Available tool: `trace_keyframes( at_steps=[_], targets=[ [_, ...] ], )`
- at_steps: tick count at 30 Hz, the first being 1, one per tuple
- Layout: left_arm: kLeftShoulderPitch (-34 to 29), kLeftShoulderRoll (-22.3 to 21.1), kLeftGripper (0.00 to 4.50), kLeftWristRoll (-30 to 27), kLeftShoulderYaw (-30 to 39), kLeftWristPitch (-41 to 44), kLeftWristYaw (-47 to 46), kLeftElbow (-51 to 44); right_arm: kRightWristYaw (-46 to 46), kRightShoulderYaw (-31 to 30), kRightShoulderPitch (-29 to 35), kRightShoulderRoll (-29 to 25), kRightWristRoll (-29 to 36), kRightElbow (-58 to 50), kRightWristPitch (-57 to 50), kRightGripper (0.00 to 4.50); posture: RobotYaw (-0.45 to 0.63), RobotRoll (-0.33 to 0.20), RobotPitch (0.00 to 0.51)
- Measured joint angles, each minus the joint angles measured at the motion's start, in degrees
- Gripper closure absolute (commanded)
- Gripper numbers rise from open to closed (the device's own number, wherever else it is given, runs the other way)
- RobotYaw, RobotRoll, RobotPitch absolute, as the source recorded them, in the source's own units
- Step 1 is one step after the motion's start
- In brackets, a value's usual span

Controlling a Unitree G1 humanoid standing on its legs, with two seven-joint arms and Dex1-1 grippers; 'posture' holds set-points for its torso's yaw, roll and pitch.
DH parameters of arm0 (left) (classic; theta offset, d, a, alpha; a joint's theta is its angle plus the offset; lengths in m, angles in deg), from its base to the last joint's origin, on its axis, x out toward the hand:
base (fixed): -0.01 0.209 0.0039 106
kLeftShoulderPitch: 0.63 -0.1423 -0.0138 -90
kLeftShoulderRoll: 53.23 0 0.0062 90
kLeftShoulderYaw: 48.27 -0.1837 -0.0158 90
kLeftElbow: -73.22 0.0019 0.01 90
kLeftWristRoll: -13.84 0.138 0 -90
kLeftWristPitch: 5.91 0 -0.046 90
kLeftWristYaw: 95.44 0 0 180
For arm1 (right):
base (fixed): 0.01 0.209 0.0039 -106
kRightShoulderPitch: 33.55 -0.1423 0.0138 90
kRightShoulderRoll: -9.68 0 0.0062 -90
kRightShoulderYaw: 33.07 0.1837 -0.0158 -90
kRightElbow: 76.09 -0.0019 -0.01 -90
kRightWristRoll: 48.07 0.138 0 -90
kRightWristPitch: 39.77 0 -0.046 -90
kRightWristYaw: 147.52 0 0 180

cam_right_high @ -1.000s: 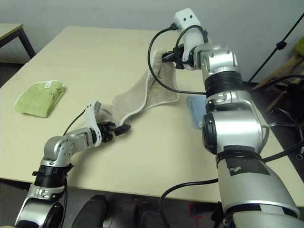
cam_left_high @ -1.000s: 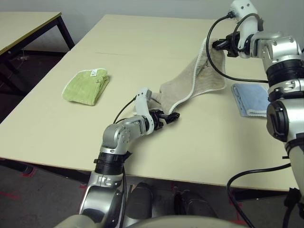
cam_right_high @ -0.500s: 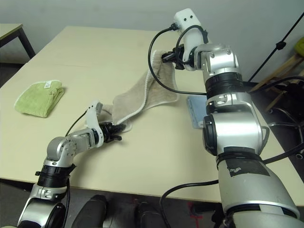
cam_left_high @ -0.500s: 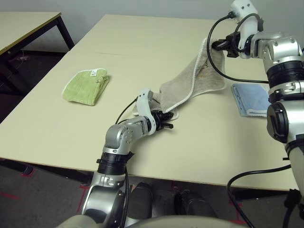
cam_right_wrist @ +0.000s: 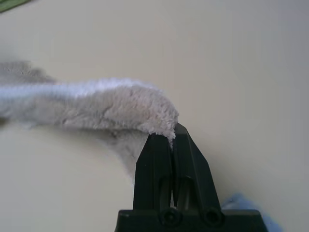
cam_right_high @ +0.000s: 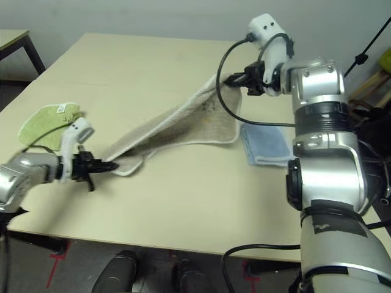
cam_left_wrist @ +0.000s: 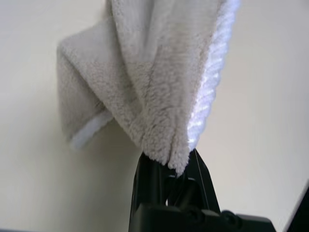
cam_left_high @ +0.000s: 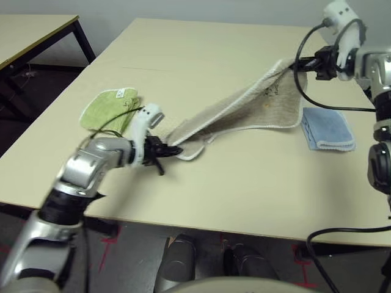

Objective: Fold the towel and set it aside.

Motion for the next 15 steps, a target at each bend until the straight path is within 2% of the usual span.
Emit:
trace_keyframes(
  at_steps=[3,6,10,15],
  targets=[
    [1.8,-5.1,4.47,3.8,-3.5,-6.3,9.3,2.6,-7.7,-2.0,5.2,-4.8,2.2,-6.0,-3.1,4.50,0.19,0.000,0.084],
    [6.8,-5.0,4.47,8.9,-6.9,-13.4,14.5,7.9,-9.8,-3.2,6.7,-4.8,2.9,-7.5,-2.8,4.50,0.18,0.000,0.080],
    [18.1,-0.3,4.47,18.9,-9.8,-28.2,14.8,24.9,-2.8,-2.9,4.3,1.4,1.3,0.6,6.9,4.50,0.16,0.000,0.075],
    [34.2,5.7,4.47,32.3,-13.2,-50.7,4.2,49.9,14.6,0.1,-4.4,8.1,-1.5,19.9,29.2,4.50,0.17,0.000,0.077]
  ],
)
